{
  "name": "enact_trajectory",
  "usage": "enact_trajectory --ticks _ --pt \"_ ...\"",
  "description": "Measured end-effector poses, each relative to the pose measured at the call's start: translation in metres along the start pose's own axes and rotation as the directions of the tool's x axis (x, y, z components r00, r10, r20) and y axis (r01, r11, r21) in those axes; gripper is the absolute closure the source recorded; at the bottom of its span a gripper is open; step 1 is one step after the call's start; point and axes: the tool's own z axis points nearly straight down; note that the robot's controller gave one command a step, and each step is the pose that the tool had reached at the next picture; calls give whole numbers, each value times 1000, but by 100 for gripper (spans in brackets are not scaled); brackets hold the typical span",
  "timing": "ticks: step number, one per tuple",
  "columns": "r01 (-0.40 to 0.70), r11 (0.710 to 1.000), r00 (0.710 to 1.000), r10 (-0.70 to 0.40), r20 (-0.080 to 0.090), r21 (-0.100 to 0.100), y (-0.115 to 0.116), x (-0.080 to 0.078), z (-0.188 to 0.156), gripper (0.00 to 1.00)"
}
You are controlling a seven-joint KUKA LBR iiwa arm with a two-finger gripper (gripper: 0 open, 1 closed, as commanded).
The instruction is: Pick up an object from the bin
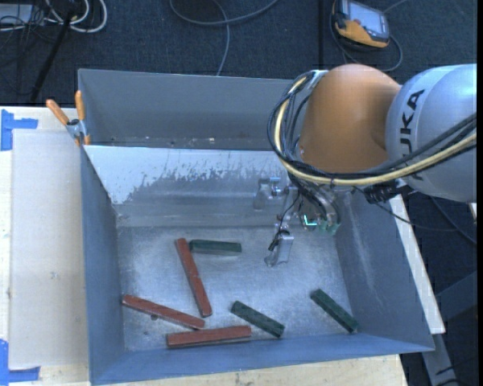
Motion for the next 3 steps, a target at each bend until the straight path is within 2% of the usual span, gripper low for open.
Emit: enact_trajectory --ticks 1,2,3 --pt "-124 992 992 124 1 -1 30 -23 82 0" --pt "260 966 966 -260 4 1 33 -43 144 0" --pt "256 967 967 -256 7 1 32 -44 142 100"
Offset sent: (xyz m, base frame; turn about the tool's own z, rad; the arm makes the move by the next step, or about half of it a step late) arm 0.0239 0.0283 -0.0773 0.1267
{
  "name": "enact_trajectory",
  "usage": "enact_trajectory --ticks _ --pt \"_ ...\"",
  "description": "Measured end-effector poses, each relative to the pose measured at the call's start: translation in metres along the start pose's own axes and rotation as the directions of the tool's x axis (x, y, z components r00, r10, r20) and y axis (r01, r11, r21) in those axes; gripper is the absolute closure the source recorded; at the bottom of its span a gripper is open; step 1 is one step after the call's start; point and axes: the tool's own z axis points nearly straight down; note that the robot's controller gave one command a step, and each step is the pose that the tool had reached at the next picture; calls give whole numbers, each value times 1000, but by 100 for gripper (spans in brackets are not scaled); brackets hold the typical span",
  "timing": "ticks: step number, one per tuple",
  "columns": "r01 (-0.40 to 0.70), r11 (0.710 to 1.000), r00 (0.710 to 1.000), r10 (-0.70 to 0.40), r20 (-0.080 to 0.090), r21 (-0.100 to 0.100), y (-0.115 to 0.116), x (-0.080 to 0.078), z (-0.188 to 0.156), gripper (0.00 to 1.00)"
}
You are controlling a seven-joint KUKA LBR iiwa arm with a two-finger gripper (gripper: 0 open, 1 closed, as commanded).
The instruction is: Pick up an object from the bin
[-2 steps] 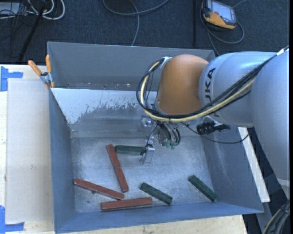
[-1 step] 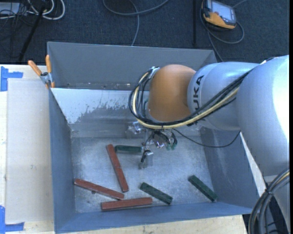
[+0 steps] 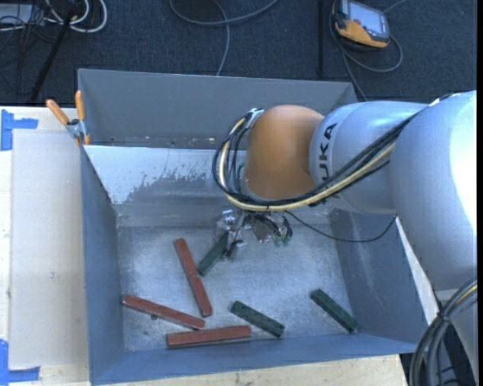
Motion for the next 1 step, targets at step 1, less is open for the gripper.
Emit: enact_trajectory --ticks 1 --pt "-1 1000 1000 1 0 0 0 0 0 0"
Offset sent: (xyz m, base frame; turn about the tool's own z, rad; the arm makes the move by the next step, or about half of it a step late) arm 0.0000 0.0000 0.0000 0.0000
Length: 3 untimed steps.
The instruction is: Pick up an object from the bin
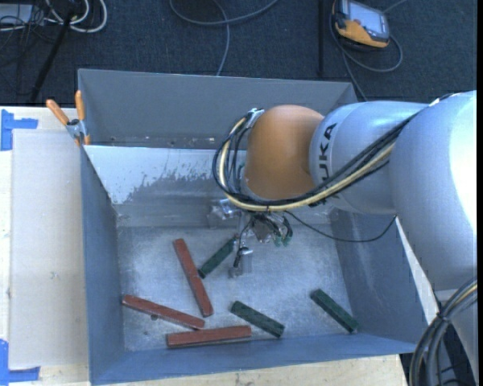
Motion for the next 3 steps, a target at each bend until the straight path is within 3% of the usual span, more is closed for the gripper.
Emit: enact_trajectory --ticks 1,2,3 --pt "-1 1000 1000 1 0 0 0 0 0 100" --pt "160 987 987 -160 8 4 -10 26 -125 100" --pt "205 979 979 -205 10 5 -19 29 -196 100"
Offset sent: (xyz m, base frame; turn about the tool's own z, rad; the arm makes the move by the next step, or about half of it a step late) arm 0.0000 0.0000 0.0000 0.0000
